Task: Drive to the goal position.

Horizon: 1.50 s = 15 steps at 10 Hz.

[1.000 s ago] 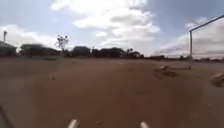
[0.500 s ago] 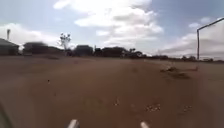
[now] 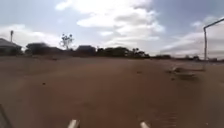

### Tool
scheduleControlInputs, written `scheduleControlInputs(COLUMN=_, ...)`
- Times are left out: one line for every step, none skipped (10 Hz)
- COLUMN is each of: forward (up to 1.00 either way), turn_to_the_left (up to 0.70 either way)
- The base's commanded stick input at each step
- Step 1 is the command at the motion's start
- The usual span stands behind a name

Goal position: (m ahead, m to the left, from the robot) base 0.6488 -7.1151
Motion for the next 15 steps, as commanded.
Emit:
scheduleControlInputs(forward=0.70, turn_to_the_left=0.00)
scheduleControlInputs(forward=0.70, turn_to_the_left=0.00)
scheduleControlInputs(forward=0.70, turn_to_the_left=0.00)
scheduleControlInputs(forward=0.70, turn_to_the_left=0.00)
scheduleControlInputs(forward=0.70, turn_to_the_left=0.00)
scheduleControlInputs(forward=0.70, turn_to_the_left=0.00)
scheduleControlInputs(forward=0.70, turn_to_the_left=0.00)
scheduleControlInputs(forward=0.70, turn_to_the_left=0.00)
scheduleControlInputs(forward=0.70, turn_to_the_left=0.00)
scheduleControlInputs(forward=0.70, turn_to_the_left=0.00)
scheduleControlInputs(forward=0.70, turn_to_the_left=0.00)
scheduleControlInputs(forward=0.70, turn_to_the_left=0.00)
scheduleControlInputs(forward=0.70, turn_to_the_left=0.00)
scheduleControlInputs(forward=0.70, turn_to_the_left=0.00)
scheduleControlInputs(forward=0.70, turn_to_the_left=0.00)
